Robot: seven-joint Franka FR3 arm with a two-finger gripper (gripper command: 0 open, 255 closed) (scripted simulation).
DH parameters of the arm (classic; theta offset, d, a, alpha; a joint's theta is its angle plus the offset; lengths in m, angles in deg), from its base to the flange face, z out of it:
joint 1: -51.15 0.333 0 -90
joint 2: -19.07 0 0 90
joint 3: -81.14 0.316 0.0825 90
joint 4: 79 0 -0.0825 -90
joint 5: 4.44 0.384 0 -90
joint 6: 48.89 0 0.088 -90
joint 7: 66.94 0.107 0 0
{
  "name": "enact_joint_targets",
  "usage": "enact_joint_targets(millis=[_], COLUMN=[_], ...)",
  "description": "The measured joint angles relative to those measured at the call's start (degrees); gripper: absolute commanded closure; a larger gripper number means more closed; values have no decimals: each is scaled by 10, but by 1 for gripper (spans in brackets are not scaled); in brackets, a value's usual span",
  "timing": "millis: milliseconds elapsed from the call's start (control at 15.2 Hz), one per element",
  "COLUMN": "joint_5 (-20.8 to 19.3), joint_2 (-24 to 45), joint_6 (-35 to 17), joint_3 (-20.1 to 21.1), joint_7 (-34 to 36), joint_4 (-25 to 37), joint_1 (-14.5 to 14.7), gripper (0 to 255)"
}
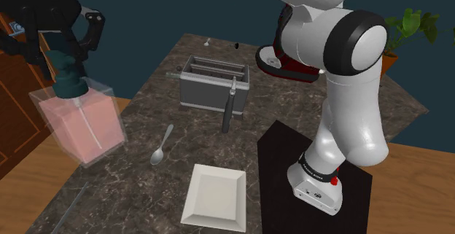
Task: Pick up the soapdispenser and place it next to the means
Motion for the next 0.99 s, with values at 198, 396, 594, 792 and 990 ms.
enact_joint_targets(millis=[198,396,594,792,990], joint_5=[10,21,28,32,35], joint_2=[-23,-47,-63,-71,-79], joint_6=[-38,-80,-111,-138,-168], joint_3=[3,5,6,6,6], joint_7=[0,0,-2,-3,-3], joint_4=[-61,-128,-174,-209,-247], joint_1=[-17,-34,-45,-51,-57], gripper=[255,255,255,255,255])
